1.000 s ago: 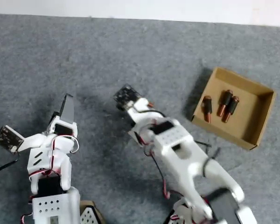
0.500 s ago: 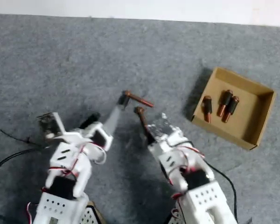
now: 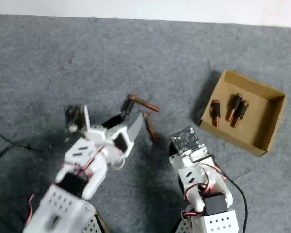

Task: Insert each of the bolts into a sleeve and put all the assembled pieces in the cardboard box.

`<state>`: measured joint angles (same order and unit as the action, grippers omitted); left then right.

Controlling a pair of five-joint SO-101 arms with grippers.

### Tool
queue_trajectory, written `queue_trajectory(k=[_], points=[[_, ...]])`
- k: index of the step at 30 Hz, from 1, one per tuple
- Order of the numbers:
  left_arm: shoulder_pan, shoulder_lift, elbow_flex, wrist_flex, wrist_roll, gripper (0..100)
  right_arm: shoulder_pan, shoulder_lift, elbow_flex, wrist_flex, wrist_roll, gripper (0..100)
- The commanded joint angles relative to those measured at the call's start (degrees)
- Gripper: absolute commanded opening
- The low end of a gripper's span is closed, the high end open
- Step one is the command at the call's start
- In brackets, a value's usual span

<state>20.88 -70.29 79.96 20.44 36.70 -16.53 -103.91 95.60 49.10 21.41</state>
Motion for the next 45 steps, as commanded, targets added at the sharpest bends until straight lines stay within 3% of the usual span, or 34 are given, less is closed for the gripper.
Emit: queue_trajectory(k=[1, 7, 12, 23, 31, 45], points=[[2.3, 27.6, -15.5, -3.3, 2.6, 17, 0.7, -1.5, 0.7, 0.2, -0.4, 0.4], [4.1, 66.5, -36.8, -3.2, 3.5, 17, 0.7, -1.5, 0.7, 0.2, -0.4, 0.4], [1.5, 79.9, -45.0, -3.1, 3.5, 17, 0.7, -1.5, 0.7, 0.1, -0.1, 0.4], [1.4, 85.2, -54.1, 8.0, 3.5, 17, 0.7, -1.5, 0.7, 0.1, -0.1, 0.4], [1.7, 85.2, -58.8, 24.4, 3.5, 16, 0.7, -1.5, 0.7, -0.6, -0.1, 0.4], [3.5, 85.7, -58.7, 24.5, 3.5, 16, 0.7, -1.5, 0.7, -1.2, -0.1, 0.4]])
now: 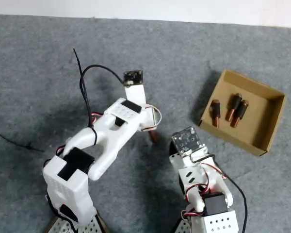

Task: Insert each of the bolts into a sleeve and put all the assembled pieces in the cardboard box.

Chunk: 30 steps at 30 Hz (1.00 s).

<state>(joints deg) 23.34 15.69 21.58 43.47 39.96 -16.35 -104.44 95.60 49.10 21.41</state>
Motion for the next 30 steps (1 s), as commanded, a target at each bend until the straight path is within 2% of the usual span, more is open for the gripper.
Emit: queue_trajectory(k=[1, 4, 7, 15, 21, 24, 30], points=[[1.0, -0.3, -0.3, 1.5, 0.3, 16, 0.6, -0.9, 0.7, -1.2, -0.2, 0.4], [0.8, -0.3, -0.3, 1.5, 0.3, 12, 0.6, -0.9, 0.7, -1.1, -0.4, 0.4], [0.7, -0.3, -0.4, 1.7, 0.1, 0, 0.6, -0.9, 0.7, -1.1, -0.4, 0.5], [0.7, -3.3, 0.1, 1.8, 0.1, 0, 0.2, -0.9, 0.7, -1.3, -0.1, 0.5], [1.0, -20.9, 11.0, 0.5, 0.1, 0, -2.4, -0.9, 0.7, -1.5, -0.1, 0.5], [-0.2, -33.1, 20.4, -5.2, 0.1, 0, -5.4, -0.9, 0.7, -1.6, -0.4, 0.5], [-4.5, -59.4, 42.5, -23.1, 0.1, 0, -11.7, -0.9, 0.8, -5.9, -0.4, 0.5]])
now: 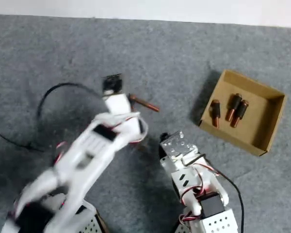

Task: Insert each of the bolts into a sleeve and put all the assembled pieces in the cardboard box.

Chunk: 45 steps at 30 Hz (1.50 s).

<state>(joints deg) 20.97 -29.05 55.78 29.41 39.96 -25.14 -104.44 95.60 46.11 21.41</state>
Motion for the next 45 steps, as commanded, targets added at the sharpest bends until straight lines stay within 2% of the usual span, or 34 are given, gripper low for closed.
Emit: queue_trajectory(k=[1, 5, 10, 16, 21, 26, 30, 40, 45], points=[[-2.6, -18.7, 11.8, -11.9, 0.1, 0, -3.7, -0.9, 0.9, -4.0, -0.4, 0.5], [-2.7, -32.4, 22.3, -19.6, 0.2, 0, -5.6, -0.9, 5.1, -10.4, -0.1, 0.5], [-2.6, -44.3, 28.2, -21.5, 0.3, 0, -7.0, -0.8, 7.8, -13.2, 0.0, 0.5], [-6.2, -53.4, 30.5, -21.4, 11.7, 0, -9.3, -0.6, 7.8, -12.3, 4.7, 0.5], [-3.7, -57.3, 31.7, -21.4, 11.2, 0, -9.3, -0.6, 7.8, -12.0, 4.7, 0.5], [2.1, -60.4, 34.6, -21.4, 11.0, 0, -9.3, -0.6, 7.8, -11.9, 6.9, 0.5], [5.7, -63.5, 37.1, -21.4, 5.1, 0, -9.1, -0.6, 7.8, -11.9, 7.4, 0.5], [5.9, -73.0, 41.4, -21.4, 4.4, 0, -9.3, -0.6, 7.8, -10.8, 7.6, 0.5], [5.9, -73.5, 41.4, -21.3, 4.4, 0, -9.5, -0.7, 7.8, -10.7, 7.6, 0.5]])
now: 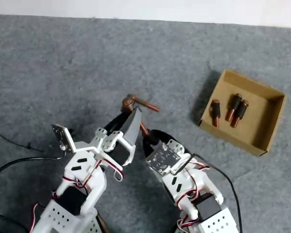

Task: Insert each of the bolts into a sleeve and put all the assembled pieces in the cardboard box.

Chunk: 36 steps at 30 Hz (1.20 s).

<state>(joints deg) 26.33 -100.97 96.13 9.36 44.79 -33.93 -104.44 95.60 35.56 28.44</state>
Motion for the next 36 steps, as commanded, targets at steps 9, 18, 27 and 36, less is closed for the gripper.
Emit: queue_trajectory(k=[9, 18, 27, 36], points=[[0.6, -1.6, 1.1, -0.2, -0.5, 0, -0.7, -0.8, 7.8, -3.7, 0.5, 0.5], [-2.5, -1.6, 1.1, -0.3, -0.5, 0, -1.1, -0.8, 7.8, -5.8, 0.6, 0.5], [-2.4, -1.6, 1.1, -0.1, -0.5, 0, -3.4, -0.8, 7.7, -5.8, 0.7, 0.5], [-2.2, -1.6, 1.1, 4.9, -0.5, 0, -3.1, -0.9, 7.7, -5.8, 0.6, 0.5]])
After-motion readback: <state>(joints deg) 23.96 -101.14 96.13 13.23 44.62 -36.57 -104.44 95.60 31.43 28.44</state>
